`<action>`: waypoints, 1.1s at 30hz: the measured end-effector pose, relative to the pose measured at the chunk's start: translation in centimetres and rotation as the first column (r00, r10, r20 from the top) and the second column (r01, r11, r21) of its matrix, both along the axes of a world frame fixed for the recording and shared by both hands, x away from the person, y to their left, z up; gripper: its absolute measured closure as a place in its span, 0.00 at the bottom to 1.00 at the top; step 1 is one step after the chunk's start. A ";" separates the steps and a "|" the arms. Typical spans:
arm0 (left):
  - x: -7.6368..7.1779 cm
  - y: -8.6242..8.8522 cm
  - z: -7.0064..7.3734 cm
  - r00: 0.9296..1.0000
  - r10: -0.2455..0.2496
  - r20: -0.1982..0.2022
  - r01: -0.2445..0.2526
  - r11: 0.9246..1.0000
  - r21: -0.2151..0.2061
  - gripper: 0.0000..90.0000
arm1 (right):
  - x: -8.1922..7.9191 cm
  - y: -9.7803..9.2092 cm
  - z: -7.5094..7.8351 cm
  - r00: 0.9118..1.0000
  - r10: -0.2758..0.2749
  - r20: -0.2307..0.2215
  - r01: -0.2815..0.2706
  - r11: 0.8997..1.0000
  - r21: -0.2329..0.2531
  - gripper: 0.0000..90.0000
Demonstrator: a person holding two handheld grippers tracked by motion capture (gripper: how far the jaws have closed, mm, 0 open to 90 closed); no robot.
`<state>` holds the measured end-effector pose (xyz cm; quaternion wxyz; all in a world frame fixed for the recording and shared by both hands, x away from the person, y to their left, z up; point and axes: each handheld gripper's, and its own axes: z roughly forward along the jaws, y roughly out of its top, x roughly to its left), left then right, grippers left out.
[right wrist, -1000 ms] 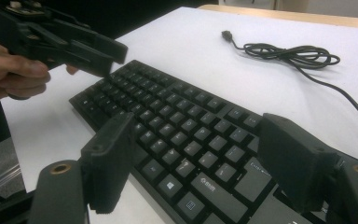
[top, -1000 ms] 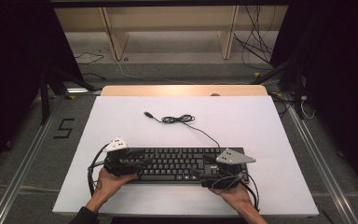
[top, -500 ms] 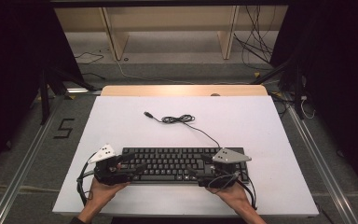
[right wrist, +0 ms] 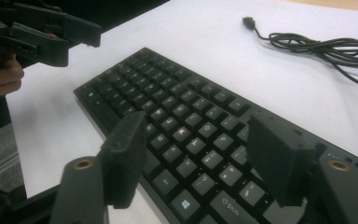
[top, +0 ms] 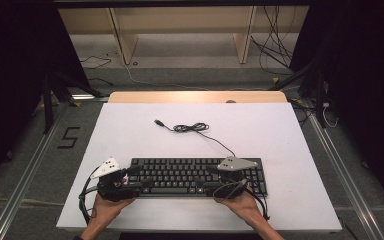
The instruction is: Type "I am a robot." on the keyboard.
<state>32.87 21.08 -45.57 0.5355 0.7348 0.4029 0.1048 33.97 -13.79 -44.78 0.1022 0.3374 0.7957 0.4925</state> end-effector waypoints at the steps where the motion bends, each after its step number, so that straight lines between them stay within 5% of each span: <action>1: 0.0 0.0 0.0 1.000 0.002 0.000 -0.002 1.000 0.001 0.29 | 0.1 0.1 0.0 1.000 0.004 -0.002 -0.004 1.000 -0.002 0.46; 20: -0.2 0.1 -0.1 1.000 0.005 0.002 -0.005 1.000 0.009 0.29 | 1.7 2.2 -1.3 0.998 0.017 -0.056 -0.023 0.995 -0.101 0.97; 33: -0.2 0.1 0.0 1.000 0.005 0.003 -0.005 1.000 0.009 0.29 | 1.9 3.5 -2.5 0.994 0.043 -0.100 -0.059 0.985 -0.163 1.00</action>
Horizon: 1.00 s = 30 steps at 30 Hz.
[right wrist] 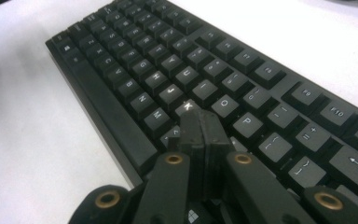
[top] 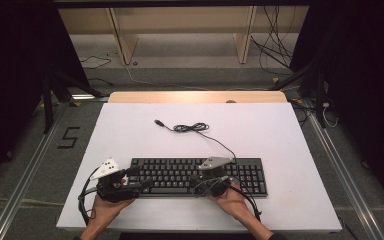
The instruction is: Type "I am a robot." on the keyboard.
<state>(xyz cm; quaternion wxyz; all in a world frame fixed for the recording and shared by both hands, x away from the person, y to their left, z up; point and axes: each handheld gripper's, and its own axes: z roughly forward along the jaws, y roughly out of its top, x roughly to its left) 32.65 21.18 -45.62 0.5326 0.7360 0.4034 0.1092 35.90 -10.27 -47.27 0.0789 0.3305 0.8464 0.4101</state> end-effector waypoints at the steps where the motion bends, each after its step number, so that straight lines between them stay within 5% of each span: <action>1: 0.0 0.0 0.0 1.000 0.000 0.000 0.000 1.000 0.000 0.29 | 0.0 0.0 -0.1 1.000 0.002 -0.003 -0.002 1.000 -0.004 1.00; 20: 0.0 0.0 0.0 1.000 0.002 0.002 -0.002 1.000 0.002 0.29 | 0.0 0.4 -0.8 1.000 0.000 -0.005 -0.001 0.999 -0.051 1.00; 25: 0.0 0.0 0.0 1.000 0.006 0.004 -0.006 1.000 -0.001 0.29 | 0.0 0.2 -0.6 1.000 -0.016 -0.012 0.016 1.000 -0.018 0.99; 30: 0.0 0.1 0.0 1.000 0.004 0.005 -0.004 1.000 -0.001 0.29 | -0.1 -0.6 0.4 1.000 -0.023 0.014 0.023 0.999 0.047 0.84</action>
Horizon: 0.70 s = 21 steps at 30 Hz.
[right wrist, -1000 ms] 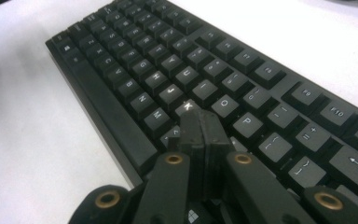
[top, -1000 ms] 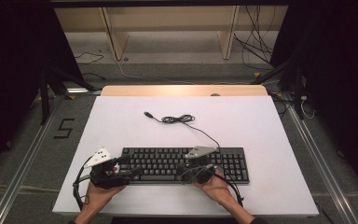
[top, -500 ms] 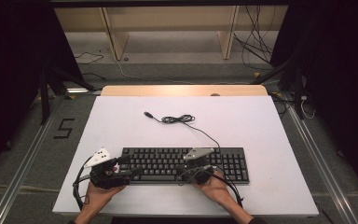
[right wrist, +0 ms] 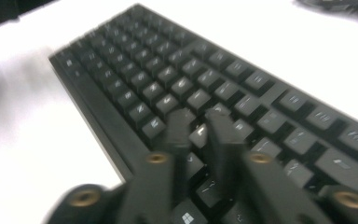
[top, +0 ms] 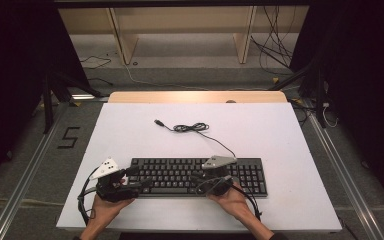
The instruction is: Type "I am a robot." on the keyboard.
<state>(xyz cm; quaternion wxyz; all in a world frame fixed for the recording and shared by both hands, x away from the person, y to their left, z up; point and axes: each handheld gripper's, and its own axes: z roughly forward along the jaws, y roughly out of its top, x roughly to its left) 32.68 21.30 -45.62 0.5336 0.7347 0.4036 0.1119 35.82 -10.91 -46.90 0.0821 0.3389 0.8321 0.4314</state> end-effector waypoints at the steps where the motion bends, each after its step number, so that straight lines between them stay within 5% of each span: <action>1: 0.0 0.0 0.0 1.000 0.000 0.001 0.000 1.000 0.000 0.29 | 0.0 -0.2 0.2 1.000 -0.002 0.006 0.002 1.000 0.014 0.81; 11: -0.1 -0.2 0.0 1.000 -0.008 -0.003 0.008 1.000 0.000 0.29 | -0.9 -4.0 2.4 0.996 -0.059 0.070 0.050 0.989 0.136 0.53; 21: -0.1 -0.2 0.0 1.000 -0.008 -0.004 0.008 1.000 0.000 0.29 | -2.6 -7.2 3.3 0.988 -0.114 0.108 0.090 0.975 0.205 0.40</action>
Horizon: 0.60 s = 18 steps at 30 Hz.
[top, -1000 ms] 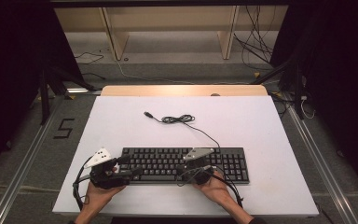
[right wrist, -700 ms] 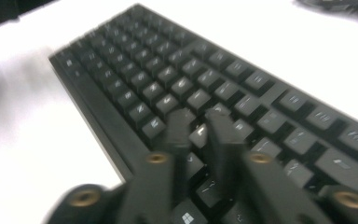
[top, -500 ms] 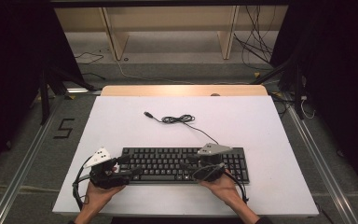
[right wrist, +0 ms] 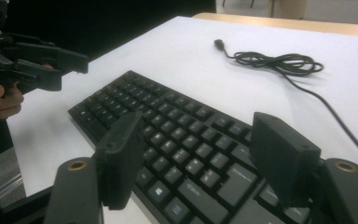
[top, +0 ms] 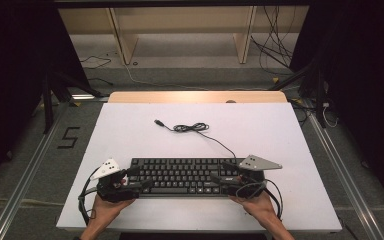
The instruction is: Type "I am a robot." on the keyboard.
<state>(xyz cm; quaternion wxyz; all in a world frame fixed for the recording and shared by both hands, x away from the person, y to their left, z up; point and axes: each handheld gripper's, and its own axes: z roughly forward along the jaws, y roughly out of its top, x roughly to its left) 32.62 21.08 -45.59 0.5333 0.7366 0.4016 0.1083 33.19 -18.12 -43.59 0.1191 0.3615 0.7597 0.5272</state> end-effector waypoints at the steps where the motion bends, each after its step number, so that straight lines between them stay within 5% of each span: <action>1: 0.0 0.0 0.0 1.000 0.000 0.000 0.000 1.000 0.001 0.29 | -0.2 -0.3 0.0 1.000 -0.006 0.003 0.006 1.000 0.003 0.39; 18: -0.1 -0.1 0.0 1.000 -0.006 0.002 0.006 1.000 -0.001 0.29 | -1.7 -2.7 0.1 0.997 -0.063 0.043 0.063 0.998 0.014 0.31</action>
